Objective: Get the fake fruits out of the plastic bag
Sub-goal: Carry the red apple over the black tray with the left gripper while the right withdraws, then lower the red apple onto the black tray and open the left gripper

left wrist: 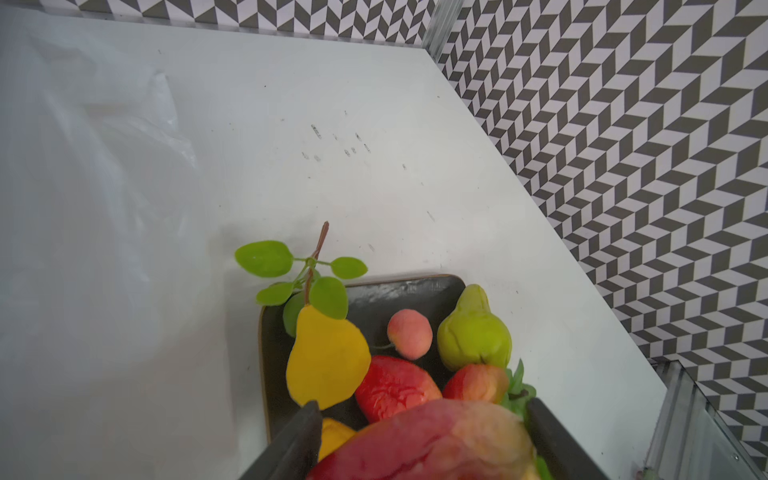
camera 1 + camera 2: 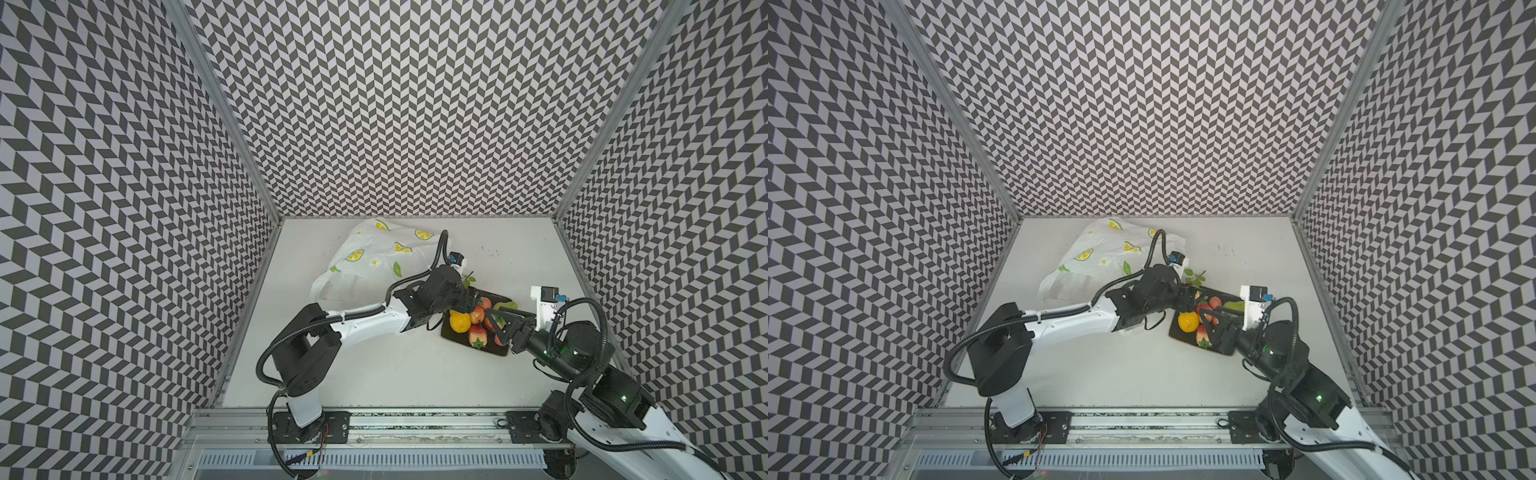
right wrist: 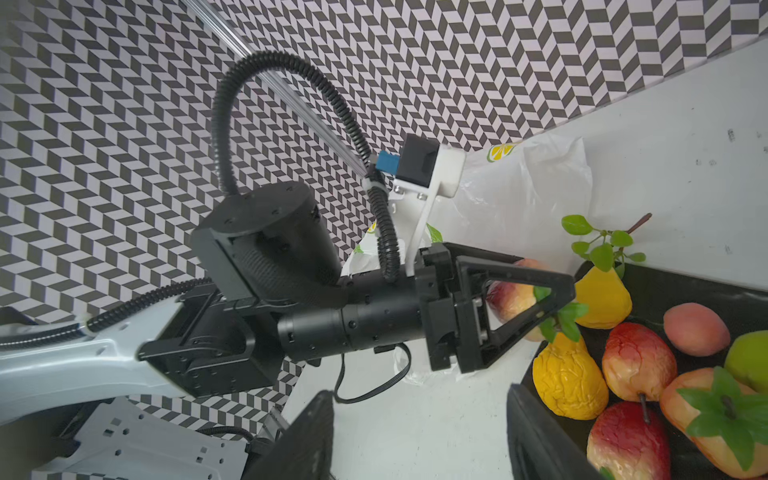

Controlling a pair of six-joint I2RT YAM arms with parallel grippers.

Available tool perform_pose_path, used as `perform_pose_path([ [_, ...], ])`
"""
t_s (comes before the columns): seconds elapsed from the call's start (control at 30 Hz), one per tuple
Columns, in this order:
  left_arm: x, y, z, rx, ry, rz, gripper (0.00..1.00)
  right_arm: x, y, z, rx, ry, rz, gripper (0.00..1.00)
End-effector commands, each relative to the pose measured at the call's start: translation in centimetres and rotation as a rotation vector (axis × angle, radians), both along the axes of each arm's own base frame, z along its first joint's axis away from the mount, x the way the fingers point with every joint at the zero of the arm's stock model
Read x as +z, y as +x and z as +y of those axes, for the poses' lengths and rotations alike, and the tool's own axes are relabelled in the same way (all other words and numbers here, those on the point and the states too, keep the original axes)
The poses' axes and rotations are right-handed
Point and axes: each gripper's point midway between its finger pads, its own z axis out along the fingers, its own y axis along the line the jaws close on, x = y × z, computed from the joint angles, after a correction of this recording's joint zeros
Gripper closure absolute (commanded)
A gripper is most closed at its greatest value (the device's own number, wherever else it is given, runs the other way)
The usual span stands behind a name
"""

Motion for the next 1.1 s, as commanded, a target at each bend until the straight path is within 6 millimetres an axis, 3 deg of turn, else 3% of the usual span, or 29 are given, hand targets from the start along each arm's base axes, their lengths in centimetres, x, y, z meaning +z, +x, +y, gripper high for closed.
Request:
perform_pose_path([
  [0.0, -0.2, 0.6, -0.9, 0.008, 0.001, 0.009, 0.91, 1.1, -0.2, -0.1, 0.000, 0.029, -0.026, 0.36],
  [0.3, -3.6, 2.0, -2.5, 0.038, 0.027, 0.060, 0.91, 1.3, -0.4, -0.1, 0.009, 0.044, -0.031, 0.36],
  [0.53, -5.2, 2.5, -2.1, 0.091, 0.040, 0.084, 0.88, 0.8, -0.5, -0.3, 0.001, 0.043, -0.022, 0.35],
  [0.6, -5.7, 2.5, -2.3, 0.089, 0.048, 0.094, 0.84, 0.7, -0.5, -0.3, 0.002, 0.045, -0.020, 0.34],
  [0.8, -7.2, 2.1, -2.4, 0.088, 0.059, 0.125, 0.63, 0.6, -0.6, -0.3, 0.006, 0.046, -0.019, 0.34],
  [1.07, -4.9, 1.7, -2.4, 0.103, 0.063, 0.072, 0.41, 0.7, -0.9, 0.2, 0.038, 0.056, -0.023, 0.34],
])
